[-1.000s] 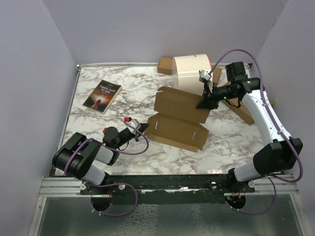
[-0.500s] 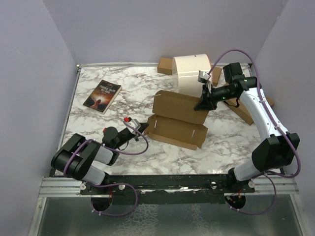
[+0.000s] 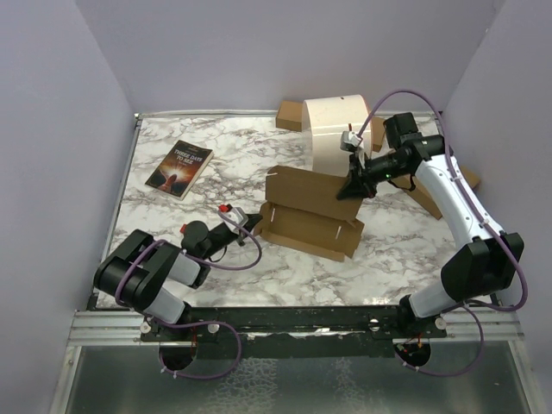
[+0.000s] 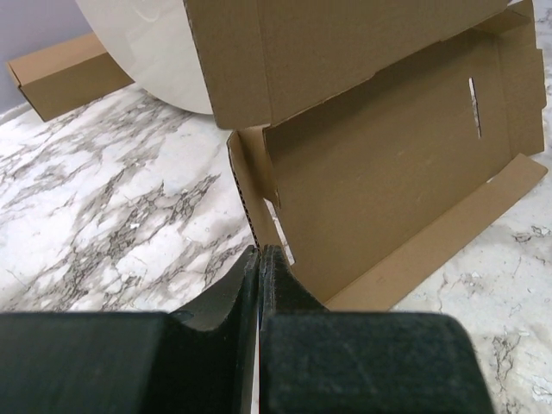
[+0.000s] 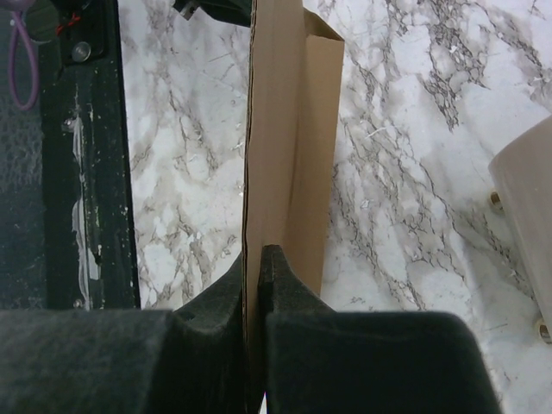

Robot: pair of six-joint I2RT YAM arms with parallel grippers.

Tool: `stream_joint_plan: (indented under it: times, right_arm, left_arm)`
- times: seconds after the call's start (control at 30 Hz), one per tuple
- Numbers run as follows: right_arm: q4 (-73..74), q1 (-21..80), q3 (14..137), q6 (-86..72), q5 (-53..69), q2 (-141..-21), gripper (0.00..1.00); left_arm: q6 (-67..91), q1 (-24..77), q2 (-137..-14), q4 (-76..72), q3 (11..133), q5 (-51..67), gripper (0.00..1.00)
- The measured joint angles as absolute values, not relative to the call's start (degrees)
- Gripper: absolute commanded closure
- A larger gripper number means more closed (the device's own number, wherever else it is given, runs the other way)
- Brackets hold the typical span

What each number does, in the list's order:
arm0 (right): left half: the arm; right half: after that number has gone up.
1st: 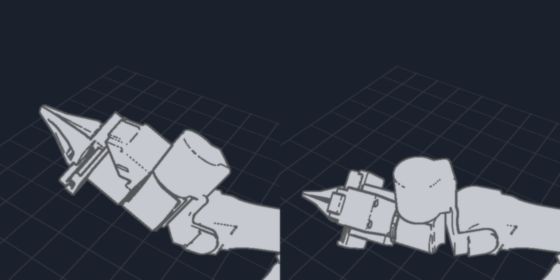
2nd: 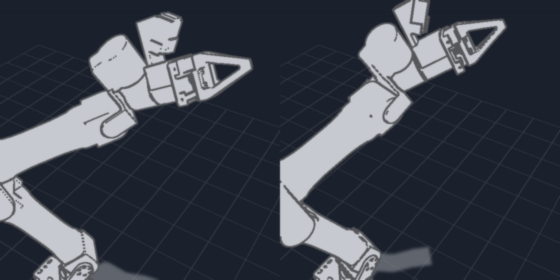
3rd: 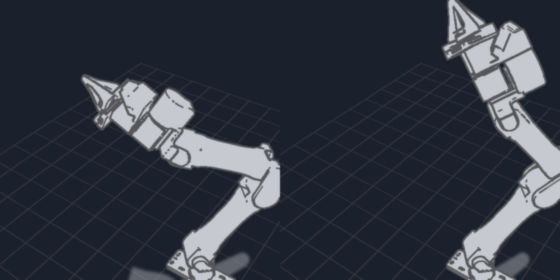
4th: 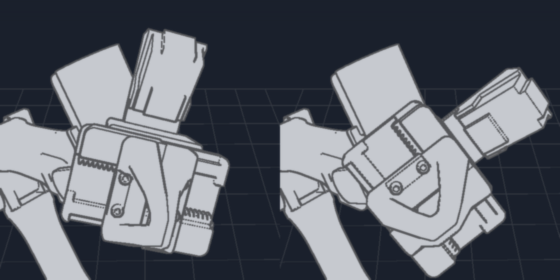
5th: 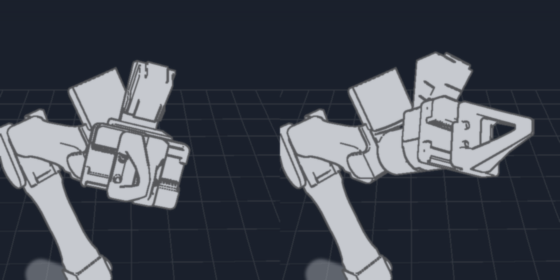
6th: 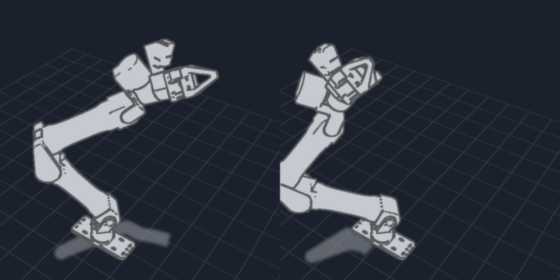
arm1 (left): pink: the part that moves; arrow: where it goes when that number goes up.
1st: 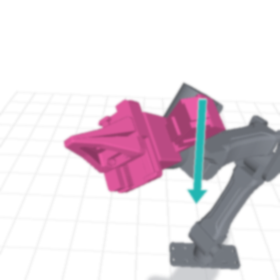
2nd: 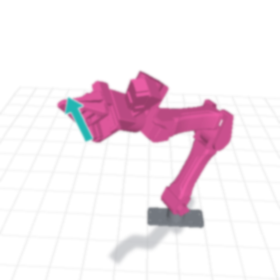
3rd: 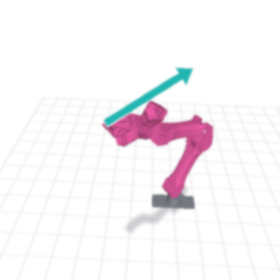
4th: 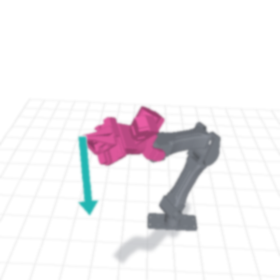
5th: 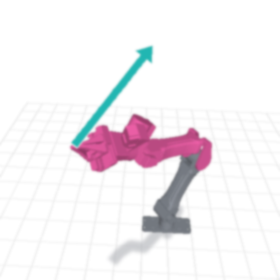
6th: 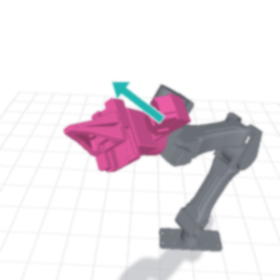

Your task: Fold the paper box

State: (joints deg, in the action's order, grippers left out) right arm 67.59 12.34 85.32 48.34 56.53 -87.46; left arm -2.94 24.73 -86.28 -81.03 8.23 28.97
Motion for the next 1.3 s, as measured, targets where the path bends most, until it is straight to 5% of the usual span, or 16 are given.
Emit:
stream_joint_plan:
  times: [0.8,1.3]
  right_arm:
    - [67.2,13.9,83.9,50.3,51.9,-85.1,0.99]
    - [66.7,14.2,80.5,51.3,52.1,-81.6,0.99]
  left_arm:
    - [-6.7,26.7,-98.9,-88.3,13.5,26.4,1.00]
    - [-4.6,27.4,-95.1,-88.2,8.8,26.4,0.67]
